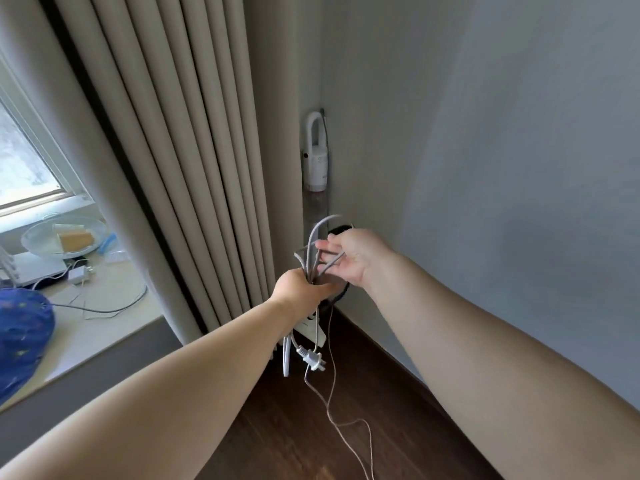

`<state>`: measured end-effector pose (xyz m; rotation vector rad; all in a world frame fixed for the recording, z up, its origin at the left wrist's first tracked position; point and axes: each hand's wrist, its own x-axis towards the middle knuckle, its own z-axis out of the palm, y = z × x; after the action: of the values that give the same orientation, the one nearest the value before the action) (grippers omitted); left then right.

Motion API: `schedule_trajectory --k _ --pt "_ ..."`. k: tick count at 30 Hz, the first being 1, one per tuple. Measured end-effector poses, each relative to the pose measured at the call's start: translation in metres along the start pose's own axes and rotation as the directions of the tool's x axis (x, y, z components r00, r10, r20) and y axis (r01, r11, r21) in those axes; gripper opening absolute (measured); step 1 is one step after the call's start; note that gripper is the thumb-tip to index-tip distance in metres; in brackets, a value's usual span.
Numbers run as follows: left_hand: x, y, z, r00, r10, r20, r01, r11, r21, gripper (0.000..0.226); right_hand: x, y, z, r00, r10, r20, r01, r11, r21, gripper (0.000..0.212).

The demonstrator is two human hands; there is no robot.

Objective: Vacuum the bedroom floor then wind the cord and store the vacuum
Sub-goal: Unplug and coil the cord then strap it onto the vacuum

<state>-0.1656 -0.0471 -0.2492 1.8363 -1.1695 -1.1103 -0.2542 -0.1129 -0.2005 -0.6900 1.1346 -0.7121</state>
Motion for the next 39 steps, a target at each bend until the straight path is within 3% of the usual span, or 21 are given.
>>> schedule_trajectory --k 4,6,11,15,19,23,26,29,33,35,39 --pt "0.003 0.001 -0.005 0.998 -0.034 -0.056 0.040 0.993 0.110 0.036 -0.005 -0.001 -0.008 1.000 -0.027 0.015 0.027 0.999 0.020 0.019" --pt "0.002 0.002 -0.008 0.996 -0.038 -0.082 0.046 0.994 0.098 0.046 -0.011 -0.001 -0.017 0.996 -0.082 0.021 0.083 0.996 -0.032 0.023" --pt "0.005 0.003 -0.023 0.983 -0.061 -0.171 0.020 0.972 -0.235 0.048 -0.005 0.033 -0.044 0.999 -0.017 0.028 0.025 0.948 -0.318 0.036" --pt "0.002 0.000 -0.031 0.987 -0.079 -0.138 0.005 0.882 -0.471 0.046 0.013 0.063 -0.040 0.996 0.055 0.070 -0.024 0.923 -0.384 0.046" --pt "-0.004 -0.001 -0.042 0.986 -0.105 -0.127 0.009 0.804 -0.594 0.044 0.015 0.078 -0.029 0.955 0.167 0.245 -0.051 0.905 -0.421 0.058" --pt "-0.007 0.001 -0.055 0.986 -0.088 -0.139 -0.027 0.749 -0.662 0.044 0.011 0.088 -0.025 0.911 0.212 0.353 -0.079 0.931 -0.356 0.047" --pt "-0.004 0.002 -0.063 0.986 -0.086 -0.140 -0.036 0.718 -0.695 0.046 0.016 0.096 -0.031 0.886 0.296 0.357 -0.107 0.880 -0.463 0.073" --pt "0.003 0.002 -0.070 0.983 -0.099 -0.153 -0.042 0.696 -0.717 0.047 0.021 0.105 -0.048 0.910 0.340 0.239 -0.130 0.778 -0.614 0.087" --pt "0.016 -0.010 -0.089 0.934 -0.181 -0.308 -0.094 0.707 -0.701 0.045 0.019 0.102 -0.086 0.970 0.241 0.021 -0.149 0.662 -0.734 0.064" --pt "0.022 -0.020 -0.097 0.893 -0.224 -0.391 -0.093 0.758 -0.646 0.044 0.014 0.094 -0.104 0.980 0.199 -0.016 -0.137 0.612 -0.779 0.045" --pt "0.020 -0.029 -0.086 0.890 -0.124 -0.439 0.012 0.969 -0.248 0.039 0.013 0.073 -0.111 0.997 -0.078 -0.018 0.035 0.634 -0.772 0.019"
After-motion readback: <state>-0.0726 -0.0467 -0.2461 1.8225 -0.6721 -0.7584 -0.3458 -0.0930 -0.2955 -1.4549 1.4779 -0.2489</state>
